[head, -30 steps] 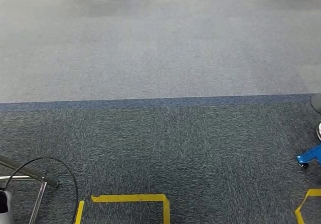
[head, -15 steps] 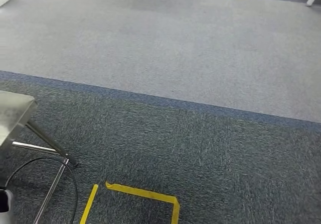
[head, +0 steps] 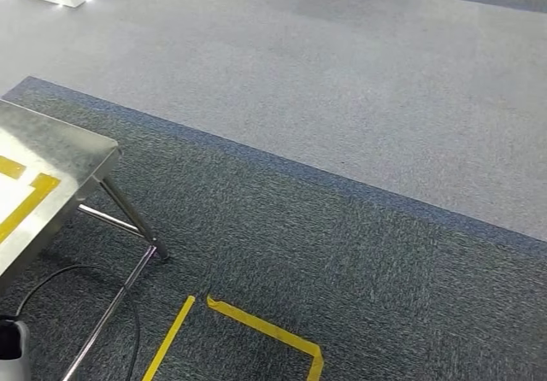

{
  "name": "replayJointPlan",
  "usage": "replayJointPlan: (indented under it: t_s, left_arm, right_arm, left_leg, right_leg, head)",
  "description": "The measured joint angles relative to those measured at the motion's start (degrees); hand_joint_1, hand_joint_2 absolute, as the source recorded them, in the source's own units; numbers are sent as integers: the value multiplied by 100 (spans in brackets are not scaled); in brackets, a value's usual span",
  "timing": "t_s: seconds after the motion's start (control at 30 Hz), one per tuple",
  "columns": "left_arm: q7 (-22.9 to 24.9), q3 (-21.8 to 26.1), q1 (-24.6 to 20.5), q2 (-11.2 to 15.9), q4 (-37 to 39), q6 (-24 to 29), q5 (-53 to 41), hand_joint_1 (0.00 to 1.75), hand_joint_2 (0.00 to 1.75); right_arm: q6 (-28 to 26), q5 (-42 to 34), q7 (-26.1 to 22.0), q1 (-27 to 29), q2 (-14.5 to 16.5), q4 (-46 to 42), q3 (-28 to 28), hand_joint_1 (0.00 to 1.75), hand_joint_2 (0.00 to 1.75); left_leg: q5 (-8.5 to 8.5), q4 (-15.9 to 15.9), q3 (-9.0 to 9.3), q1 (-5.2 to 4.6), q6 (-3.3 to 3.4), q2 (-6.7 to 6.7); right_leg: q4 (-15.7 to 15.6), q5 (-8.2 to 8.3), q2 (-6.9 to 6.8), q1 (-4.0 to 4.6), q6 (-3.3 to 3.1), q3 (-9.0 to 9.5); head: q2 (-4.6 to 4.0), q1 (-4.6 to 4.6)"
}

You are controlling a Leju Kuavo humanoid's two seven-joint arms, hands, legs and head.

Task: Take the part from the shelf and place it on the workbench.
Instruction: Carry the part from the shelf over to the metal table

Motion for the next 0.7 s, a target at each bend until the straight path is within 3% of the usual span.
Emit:
replayJointPlan:
  t_s: [0.07,0.1,0.13,0.17,0.23,0.27,0.3,0.37,0.43,0.5,0.57,0.63,0.67,0.7]
  left_arm:
    - [0,-4,-13,4,-1,2,1,175,175]
    - [0,-7,-8,5,-1,2,1,175,175]
    - [0,-8,3,5,-1,2,2,175,175]
    - [0,-8,11,5,-1,2,2,175,175]
    - [0,-8,13,7,-1,2,2,175,175]
    - [0,-8,9,7,1,2,2,175,175]
    - [0,-10,2,8,1,2,0,175,175]
    - [0,-11,0,9,1,2,-2,175,175]
    - [0,-8,11,13,-1,2,-5,175,175]
    - [0,-5,0,15,-2,3,-10,175,175]
    - [0,-13,-16,12,-1,4,-15,175,175]
    - [0,-22,-16,5,-1,3,-18,175,175]
    - [0,-24,-15,3,-1,2,-18,175,175]
    - [0,-26,-14,2,-1,1,-19,175,175]
  right_arm:
    - [-1,0,-3,4,5,0,-1,0,0]
    - [-1,1,-3,8,5,0,-1,0,0]
    - [0,4,-4,11,6,0,-1,0,0]
    - [2,8,-5,11,9,0,-1,0,0]
    - [5,18,-14,5,17,0,-1,0,0]
    - [8,23,-20,3,19,0,-1,0,0]
    - [9,27,-28,1,20,0,0,0,0]
    - [16,36,-40,-6,18,0,0,0,0]
    - [25,42,-48,-21,18,0,0,0,0]
    - [28,45,-57,-32,18,0,1,0,0]
    - [32,46,-63,-23,19,0,2,0,0]
    - [43,49,-63,-4,20,1,2,0,0]
    - [47,50,-63,3,20,2,2,0,0]
    - [51,51,-63,6,20,2,1,0,0]
  left_leg:
    - [-362,651,-272,3,-45,354]
    - [-504,999,-419,18,-74,430]
    - [-555,1218,-508,39,-102,461]
    - [-497,1243,-509,60,-129,481]
    - [-123,661,-206,94,-167,595]
    - [18,287,-11,77,-175,742]
    - [105,-17,136,57,-151,870]
    - [85,-223,210,8,-71,989]
    - [91,-238,184,12,24,858]
    - [105,-251,184,28,101,727]
    - [113,-256,185,33,161,602]
    - [114,-254,185,21,188,455]
    - [114,-252,188,15,190,372]
    - [115,-251,193,10,190,290]
  right_leg:
    - [-21,-12,-186,1,-40,30]
    - [-19,-25,-279,3,-46,39]
    - [-17,-39,-368,3,-47,48]
    - [-15,-53,-452,1,-39,60]
    - [-7,-92,-602,-8,-3,103]
    - [0,-118,-668,1,28,126]
    - [14,-145,-729,15,62,141]
    - [27,-185,-850,51,122,164]
    - [29,-226,-950,51,175,181]
    - [241,-395,-773,30,224,92]
    - [937,-735,-448,18,241,-244]
    - [1657,-943,-313,19,230,-646]
    - [1749,-885,-293,21,214,-739]
    - [1608,-718,-270,23,190,-720]
  head:
    - [0,-17]
    - [0,-18]
    - [0,-19]
    - [0,-19]
    - [0,-20]
    - [0,-22]
    - [0,-28]
    - [0,-19]
    - [0,-1]
    - [0,15]
    - [0,43]
    - [0,50]
    - [0,51]
    - [0,50]
